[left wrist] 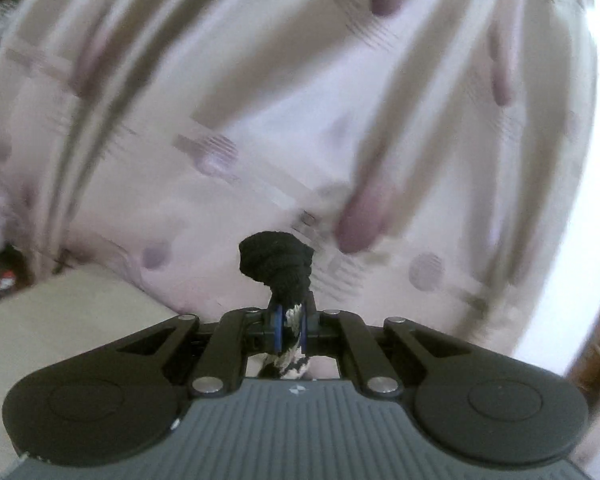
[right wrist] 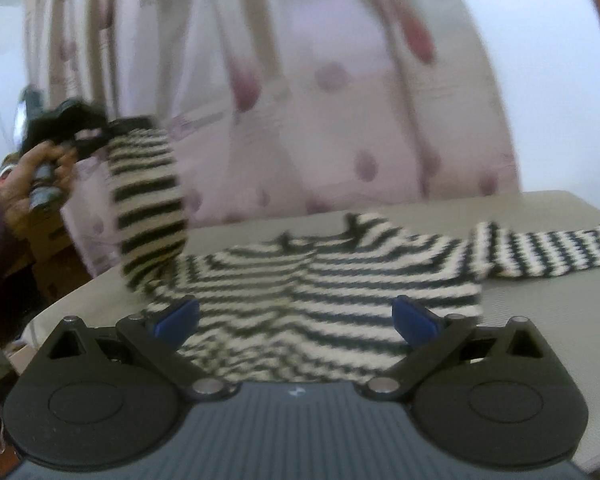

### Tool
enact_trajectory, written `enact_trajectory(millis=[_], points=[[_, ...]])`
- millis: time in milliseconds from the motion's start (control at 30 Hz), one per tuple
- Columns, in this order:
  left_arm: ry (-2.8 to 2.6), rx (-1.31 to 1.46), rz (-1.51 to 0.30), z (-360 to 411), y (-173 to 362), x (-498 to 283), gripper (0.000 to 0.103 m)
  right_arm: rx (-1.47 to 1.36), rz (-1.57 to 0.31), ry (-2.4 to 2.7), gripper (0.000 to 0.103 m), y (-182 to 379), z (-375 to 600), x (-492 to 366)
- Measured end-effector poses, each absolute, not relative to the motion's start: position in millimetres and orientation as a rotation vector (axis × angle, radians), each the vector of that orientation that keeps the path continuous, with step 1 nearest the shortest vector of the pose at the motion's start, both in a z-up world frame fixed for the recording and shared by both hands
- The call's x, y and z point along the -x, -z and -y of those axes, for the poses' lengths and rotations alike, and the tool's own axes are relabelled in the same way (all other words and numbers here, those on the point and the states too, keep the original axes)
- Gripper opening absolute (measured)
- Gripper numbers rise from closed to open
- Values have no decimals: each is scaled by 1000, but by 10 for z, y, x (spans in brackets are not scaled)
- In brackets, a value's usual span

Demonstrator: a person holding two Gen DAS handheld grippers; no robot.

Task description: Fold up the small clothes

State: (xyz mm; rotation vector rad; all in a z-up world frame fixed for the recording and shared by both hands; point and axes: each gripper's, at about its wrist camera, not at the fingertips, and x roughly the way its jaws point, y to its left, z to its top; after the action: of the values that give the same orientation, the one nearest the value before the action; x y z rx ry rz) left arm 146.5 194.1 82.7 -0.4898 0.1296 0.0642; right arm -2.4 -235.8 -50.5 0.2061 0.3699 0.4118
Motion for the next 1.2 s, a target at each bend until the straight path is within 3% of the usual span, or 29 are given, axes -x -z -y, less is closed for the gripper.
enact_trajectory(millis=[167, 400, 800, 900, 967, 1100, 1167, 1200], points=[[-276, 473, -129, -2494, -754, -1244, 7, -318, -376, -300, 103, 566, 3046, -303], [-603, 487, -238, -3333, -250, -985, 7, -600, -430, -118, 103, 884, 4236, -1075], [-970, 484, -312, -3721, 320, -462, 11, -760, -484, 209, 100, 1437, 5616, -2105], [-989, 427, -288, -3594, 319, -413, 39, -860, -483, 248, 99, 1623, 5851, -2226], [-988, 400, -250, -3390, 298, -396, 73, -875, -450, 248, 99, 1677, 5899, -2273], [-923, 336, -211, -2951, 310, -523, 93, -869, -435, 253, 98, 1714, 5913, -2456], [-876, 347, -233, -2802, 371, -653, 94, -857, -451, 263, 81, 1714, 5922, -2538], [-846, 361, -246, -2739, 414, -700, 94, -839, -468, 274, 59, 1714, 5920, -2580]])
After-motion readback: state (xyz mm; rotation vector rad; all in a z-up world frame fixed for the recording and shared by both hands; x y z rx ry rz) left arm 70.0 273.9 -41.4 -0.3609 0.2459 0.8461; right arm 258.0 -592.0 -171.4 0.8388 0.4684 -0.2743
